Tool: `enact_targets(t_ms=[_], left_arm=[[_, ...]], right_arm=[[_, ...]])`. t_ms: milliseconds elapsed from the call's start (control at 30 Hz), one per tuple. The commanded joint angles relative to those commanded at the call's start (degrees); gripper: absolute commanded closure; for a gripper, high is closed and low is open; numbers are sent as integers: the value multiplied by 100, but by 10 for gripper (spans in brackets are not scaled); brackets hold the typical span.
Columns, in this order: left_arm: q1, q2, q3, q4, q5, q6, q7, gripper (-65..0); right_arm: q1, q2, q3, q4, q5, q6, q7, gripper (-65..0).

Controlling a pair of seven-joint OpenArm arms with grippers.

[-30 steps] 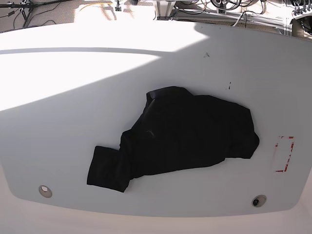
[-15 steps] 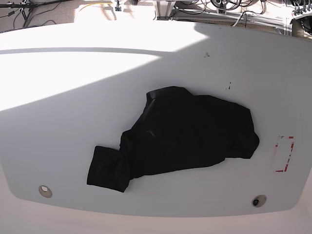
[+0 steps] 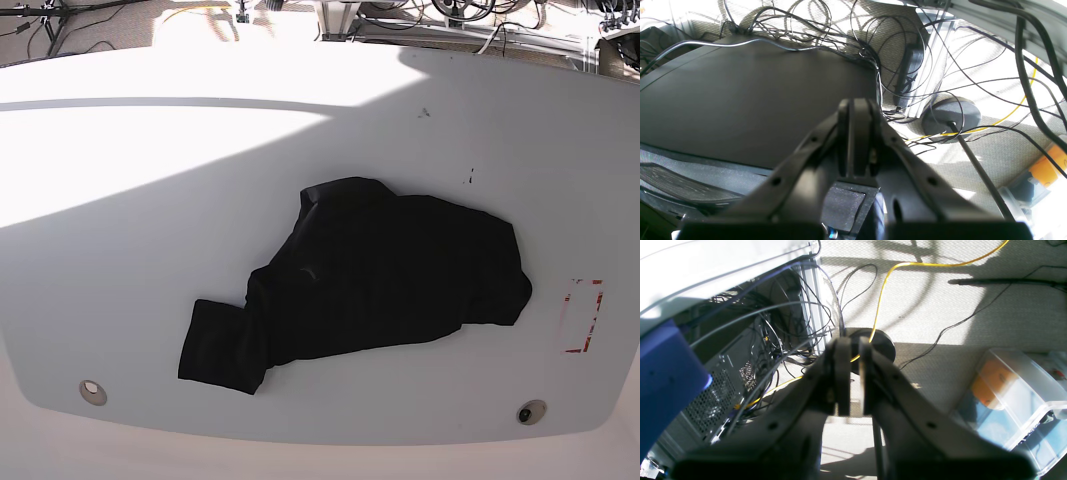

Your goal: Fold the T-shirt properly

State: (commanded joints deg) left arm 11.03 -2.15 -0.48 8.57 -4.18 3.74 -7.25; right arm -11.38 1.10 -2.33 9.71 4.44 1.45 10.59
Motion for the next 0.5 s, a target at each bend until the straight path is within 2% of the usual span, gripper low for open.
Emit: enact_targets(t_ms=[500], left_arm=[[105,0,0,9,0,0,0,-7]], right_arm=[[-9,26,9,-9,-18,0,0,-48]])
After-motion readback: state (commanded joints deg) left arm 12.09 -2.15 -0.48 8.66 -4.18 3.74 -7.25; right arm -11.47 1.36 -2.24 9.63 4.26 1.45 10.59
